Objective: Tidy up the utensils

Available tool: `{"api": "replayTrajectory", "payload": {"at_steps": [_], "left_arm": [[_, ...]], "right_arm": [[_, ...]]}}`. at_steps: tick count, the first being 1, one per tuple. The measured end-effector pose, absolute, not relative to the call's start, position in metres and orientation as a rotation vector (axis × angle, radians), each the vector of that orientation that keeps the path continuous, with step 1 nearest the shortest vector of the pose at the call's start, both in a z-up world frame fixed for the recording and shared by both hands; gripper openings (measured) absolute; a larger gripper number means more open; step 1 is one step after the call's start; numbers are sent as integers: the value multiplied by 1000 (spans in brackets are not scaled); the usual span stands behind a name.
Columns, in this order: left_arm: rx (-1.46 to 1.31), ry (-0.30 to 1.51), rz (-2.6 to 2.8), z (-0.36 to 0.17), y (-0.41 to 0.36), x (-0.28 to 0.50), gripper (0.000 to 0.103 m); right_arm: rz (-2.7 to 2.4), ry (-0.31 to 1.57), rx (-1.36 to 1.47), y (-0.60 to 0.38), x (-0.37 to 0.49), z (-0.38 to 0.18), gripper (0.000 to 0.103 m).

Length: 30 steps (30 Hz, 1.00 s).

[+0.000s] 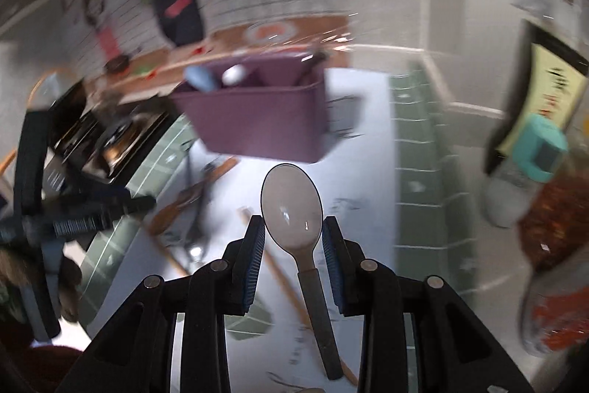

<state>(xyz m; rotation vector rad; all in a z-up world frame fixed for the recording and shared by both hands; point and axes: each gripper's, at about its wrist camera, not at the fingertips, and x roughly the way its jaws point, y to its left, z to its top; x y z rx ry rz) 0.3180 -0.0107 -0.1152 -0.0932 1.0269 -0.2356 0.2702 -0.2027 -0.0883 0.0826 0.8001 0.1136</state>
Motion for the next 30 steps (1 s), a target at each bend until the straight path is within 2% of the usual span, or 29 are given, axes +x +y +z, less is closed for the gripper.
{"api": "replayTrajectory", "payload": {"at_steps": [8,21,30], "left_arm": [[-152,999,-387,-114,-11,338,70],[-106,1146,-513,-138,-13,421,70],[-202,1170,-449,-152,31,424,70]], "right_arm": [[65,826,117,-219,256,-100,29],[57,877,87,-207,246,-113,30],[48,888,86,-211,251,-115,30]]}}
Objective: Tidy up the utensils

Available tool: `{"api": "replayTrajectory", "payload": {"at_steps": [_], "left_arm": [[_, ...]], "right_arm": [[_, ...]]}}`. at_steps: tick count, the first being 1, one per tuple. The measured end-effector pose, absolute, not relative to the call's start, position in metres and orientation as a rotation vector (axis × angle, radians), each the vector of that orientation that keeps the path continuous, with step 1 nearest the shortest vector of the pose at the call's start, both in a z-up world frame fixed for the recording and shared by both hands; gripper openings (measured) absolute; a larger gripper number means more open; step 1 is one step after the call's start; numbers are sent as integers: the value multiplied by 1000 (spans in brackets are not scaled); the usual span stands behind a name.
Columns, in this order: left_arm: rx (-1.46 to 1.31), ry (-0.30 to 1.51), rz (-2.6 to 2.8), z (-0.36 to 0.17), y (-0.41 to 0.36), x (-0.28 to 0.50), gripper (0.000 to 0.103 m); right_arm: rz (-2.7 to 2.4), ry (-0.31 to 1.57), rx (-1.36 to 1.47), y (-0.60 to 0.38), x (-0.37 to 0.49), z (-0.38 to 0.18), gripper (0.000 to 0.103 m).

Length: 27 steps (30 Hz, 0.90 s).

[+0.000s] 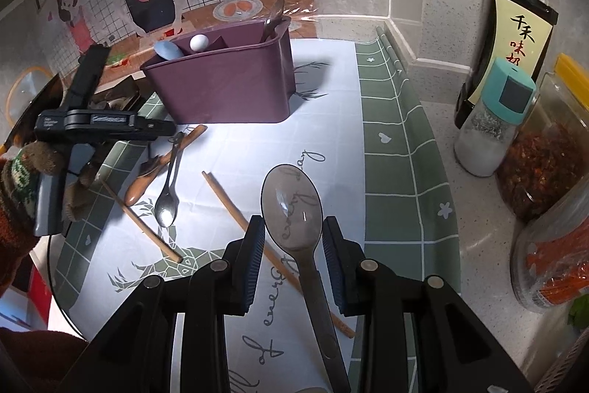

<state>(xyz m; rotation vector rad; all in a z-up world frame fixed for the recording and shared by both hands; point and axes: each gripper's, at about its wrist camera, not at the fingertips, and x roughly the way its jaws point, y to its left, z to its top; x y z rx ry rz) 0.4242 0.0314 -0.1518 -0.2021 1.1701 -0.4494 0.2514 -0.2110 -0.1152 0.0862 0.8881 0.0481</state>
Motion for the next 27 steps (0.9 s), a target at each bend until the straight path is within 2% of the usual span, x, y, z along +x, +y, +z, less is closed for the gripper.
{"api": "replayTrajectory", "payload": {"at_steps": [8,15,17,19,21,27], "left_arm": [[-355,1173,-412,-145,70,390,70],[-78,1015,-360,-108,47,343,70],[10,991,-377,-106,31,333,63],[78,1007,-395,-112,12,329,38],[76,1041,-382,-118,1,335,26],[-37,1107,-304,-128,-27,347,26]], "right_arm": [[79,893,73,-203,264,-117,30],[119,902,43,-188,275,-121,30],[135,899,36,-183,277,-120,30],[146,895,26,-179,277,-119,30],[148,889,21,-177,277,-118,30],[133,872,30,-180,270,-114,30]]}}
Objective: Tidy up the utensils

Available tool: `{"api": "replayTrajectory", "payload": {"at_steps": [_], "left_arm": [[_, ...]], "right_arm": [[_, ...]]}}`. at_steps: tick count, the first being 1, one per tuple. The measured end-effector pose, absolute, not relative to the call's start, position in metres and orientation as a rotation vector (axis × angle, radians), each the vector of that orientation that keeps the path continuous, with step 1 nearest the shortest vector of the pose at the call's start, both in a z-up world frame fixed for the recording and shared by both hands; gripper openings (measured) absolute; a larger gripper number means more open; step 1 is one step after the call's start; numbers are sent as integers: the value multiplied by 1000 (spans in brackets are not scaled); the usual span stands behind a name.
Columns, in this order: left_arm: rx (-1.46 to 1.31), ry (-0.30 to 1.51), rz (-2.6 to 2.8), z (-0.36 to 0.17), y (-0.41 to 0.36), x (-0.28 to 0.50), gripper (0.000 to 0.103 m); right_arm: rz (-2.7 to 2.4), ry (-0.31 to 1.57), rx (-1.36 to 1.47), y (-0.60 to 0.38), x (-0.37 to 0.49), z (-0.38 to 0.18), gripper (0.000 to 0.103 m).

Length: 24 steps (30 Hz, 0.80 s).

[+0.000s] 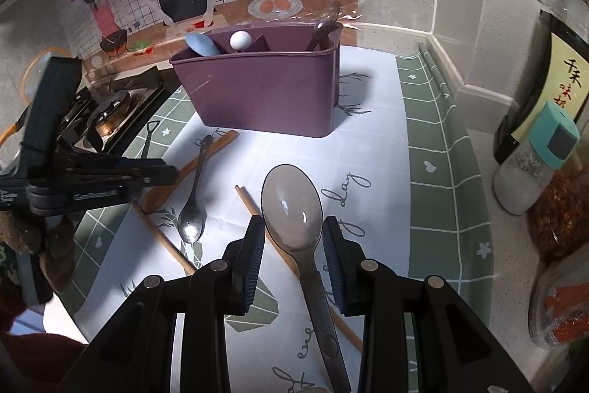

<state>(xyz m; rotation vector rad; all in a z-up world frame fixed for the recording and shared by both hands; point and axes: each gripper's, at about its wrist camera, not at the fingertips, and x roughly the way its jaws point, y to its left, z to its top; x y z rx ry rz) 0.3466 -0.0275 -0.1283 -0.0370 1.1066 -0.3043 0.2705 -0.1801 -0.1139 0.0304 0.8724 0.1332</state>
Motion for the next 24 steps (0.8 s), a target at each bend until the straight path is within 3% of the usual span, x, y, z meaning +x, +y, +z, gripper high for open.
{"api": "replayTrajectory", "payload": {"at_steps": [13,24], "left_arm": [[23,1150,-220,-141,-57,347,26],[12,1176,-255,-143,-35,342,26]], "right_arm": [[68,885,79,-202,265,-120,30],[91,888,60,-190,269,-123,30]]}}
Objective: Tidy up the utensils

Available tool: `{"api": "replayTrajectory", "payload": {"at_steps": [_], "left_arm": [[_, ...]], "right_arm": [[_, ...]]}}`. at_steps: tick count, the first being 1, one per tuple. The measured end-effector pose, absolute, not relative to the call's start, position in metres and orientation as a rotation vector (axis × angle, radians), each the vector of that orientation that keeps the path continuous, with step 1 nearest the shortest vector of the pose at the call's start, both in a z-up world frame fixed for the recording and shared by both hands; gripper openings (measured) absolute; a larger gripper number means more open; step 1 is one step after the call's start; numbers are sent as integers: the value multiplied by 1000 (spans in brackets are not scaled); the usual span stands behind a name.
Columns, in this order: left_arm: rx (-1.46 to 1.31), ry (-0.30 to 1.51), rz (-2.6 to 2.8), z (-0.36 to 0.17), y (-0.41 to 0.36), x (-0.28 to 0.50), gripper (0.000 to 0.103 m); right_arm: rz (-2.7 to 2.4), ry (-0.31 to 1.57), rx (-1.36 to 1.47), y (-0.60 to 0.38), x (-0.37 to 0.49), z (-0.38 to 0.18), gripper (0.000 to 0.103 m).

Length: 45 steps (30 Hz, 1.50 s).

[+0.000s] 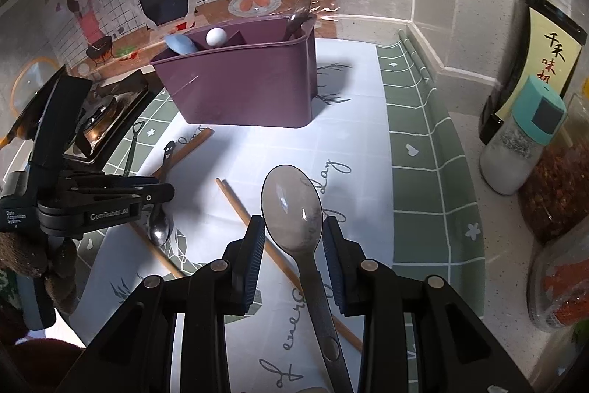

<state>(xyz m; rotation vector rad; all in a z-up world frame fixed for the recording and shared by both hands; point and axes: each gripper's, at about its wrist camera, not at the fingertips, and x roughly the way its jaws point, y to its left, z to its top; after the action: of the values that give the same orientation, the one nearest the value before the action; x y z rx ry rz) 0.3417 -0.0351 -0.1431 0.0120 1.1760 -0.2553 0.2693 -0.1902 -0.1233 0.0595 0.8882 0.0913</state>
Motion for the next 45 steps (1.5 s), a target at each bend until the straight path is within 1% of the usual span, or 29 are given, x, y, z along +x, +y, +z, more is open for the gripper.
{"api": "replayTrajectory", "payload": {"at_steps": [6,15,17,18,22,28,37,41,44,45], "left_arm": [[-61,1194,-260,-143,-29,349,26],[-73,1191,-221,-145,-32,367,25],[-88,1193,-203,-145,-31,372,20],[-94,1190,-195,-146,-30,374,12],[-136,1178,-221,-146,-24,374,8],[-166,1110,-294,-121,-16,347,8],[-219,968,-365,-68,-2,314,4],[-207,959,-344,-65,4,314,4],[-211,1014,-319,-78,12,317,4],[-214,1030,-326,-83,11,316,6]], "right_arm": [[101,884,57,-186,268,-123,30],[55,866,62,-198,260,-121,30],[44,862,65,-201,259,-121,30],[39,858,71,-202,258,-120,30],[33,830,92,-208,255,-114,30],[106,784,173,-213,255,-99,30],[134,764,154,-197,267,-91,30],[135,762,144,-194,273,-90,30],[127,766,126,-193,273,-91,30],[125,767,125,-193,273,-92,30]]}}
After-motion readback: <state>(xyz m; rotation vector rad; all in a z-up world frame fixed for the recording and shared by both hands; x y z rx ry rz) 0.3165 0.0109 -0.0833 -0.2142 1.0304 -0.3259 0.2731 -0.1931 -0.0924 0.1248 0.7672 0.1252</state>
